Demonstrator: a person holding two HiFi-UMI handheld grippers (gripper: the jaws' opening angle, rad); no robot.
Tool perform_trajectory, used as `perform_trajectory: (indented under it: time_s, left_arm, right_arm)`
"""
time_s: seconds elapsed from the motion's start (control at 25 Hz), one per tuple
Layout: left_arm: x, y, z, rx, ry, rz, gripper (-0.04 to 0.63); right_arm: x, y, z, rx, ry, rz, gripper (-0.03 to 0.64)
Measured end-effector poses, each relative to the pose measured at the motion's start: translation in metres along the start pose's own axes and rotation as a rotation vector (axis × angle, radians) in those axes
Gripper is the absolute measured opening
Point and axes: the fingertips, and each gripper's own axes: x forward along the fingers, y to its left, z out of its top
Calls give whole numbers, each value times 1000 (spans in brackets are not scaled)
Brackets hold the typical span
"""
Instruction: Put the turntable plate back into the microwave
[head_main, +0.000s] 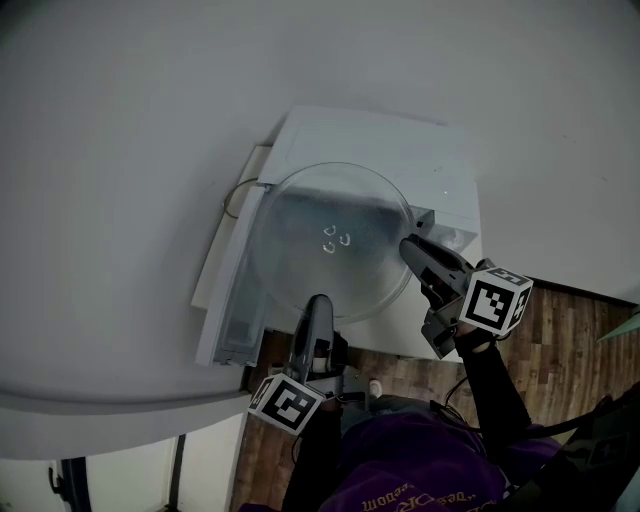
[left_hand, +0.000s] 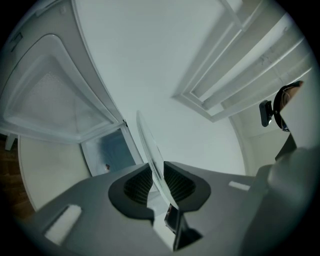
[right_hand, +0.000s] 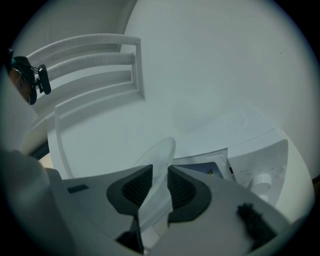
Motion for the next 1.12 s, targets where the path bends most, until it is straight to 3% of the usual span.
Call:
perform_trajectory:
  time_s: [0.24, 0.68, 0.8, 1.12]
  left_arm:
    - [-13, 5, -7, 10, -22, 7, 86]
    - [-34, 19, -17, -75, -90, 18, 81]
    - [-41, 31, -19, -60, -84, 59, 80]
    - [-42, 46, -24, -126, -92, 81, 75]
  right_arm:
    - [0, 0, -14, 18, 44, 31, 98]
    - [4, -2, -42, 16, 115, 41, 98]
    - [6, -5, -49, 21, 134, 39, 98]
    - [14, -17, -72, 57, 176, 18, 100]
